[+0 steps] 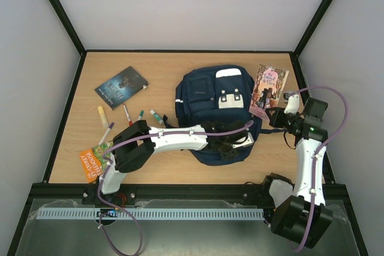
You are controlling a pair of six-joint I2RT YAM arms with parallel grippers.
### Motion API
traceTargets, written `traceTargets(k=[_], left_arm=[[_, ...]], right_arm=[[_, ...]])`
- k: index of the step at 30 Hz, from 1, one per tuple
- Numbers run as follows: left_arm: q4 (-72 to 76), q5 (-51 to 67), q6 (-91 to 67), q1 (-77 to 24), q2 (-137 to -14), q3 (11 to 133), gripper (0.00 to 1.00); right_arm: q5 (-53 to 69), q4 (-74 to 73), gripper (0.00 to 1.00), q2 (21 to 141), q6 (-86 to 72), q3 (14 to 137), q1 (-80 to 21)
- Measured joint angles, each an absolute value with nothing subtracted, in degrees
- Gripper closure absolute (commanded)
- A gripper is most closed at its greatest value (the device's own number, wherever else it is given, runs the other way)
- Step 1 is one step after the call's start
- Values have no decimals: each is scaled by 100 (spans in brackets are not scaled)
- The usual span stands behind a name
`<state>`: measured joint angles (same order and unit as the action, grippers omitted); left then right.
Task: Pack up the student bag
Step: Place the book in the student bag.
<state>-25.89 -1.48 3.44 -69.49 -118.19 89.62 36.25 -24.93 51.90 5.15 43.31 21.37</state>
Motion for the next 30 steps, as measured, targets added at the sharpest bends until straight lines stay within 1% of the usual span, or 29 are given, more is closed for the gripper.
traceTargets(k=[4, 5, 7, 8, 9, 10, 15, 21, 23, 25, 30], left_arm=[[-2554, -259, 349, -6943, -11819, 8965, 74], [-2547, -305, 357, -6943, -11819, 8962, 73], [-2526, -414, 379, -6943, -11819, 8962, 63], [-2521, -456, 399, -6941, -11819, 8962, 60], [-2521, -499, 429, -6941, -11819, 8962, 59], [-2523, -541, 456, -6941, -11819, 8965, 61], [-2545, -681, 615, -6869, -11819, 8938, 79], [-2558, -635, 639, -6779, -11775, 8932, 95], [-2659, -556, 613, -6687, -11769, 9067, 97], [-2790, -447, 585, -6552, -11764, 9288, 98], [-2818, -279, 454, -6051, -11603, 9880, 98]], right_arm=[[3632, -2488, 99, 5236, 517, 4331, 2137], [3638, -2491, 99, 5286, 517, 4331, 2137], [3642, -2488, 99, 5428, 523, 4331, 2137], [3640, -2491, 99, 5492, 530, 4331, 2137], [3640, -2491, 99, 5540, 534, 4331, 2137], [3638, -2491, 99, 5559, 537, 4331, 2137], [3638, -2477, 99, 5472, 537, 4331, 2137], [3645, -2486, 99, 5367, 602, 4359, 2137], [3642, -2685, 99, 5376, 716, 4501, 2137], [3627, -2978, 99, 5404, 838, 4845, 2137], [3651, -3756, 99, 5544, 1212, 6567, 2137]])
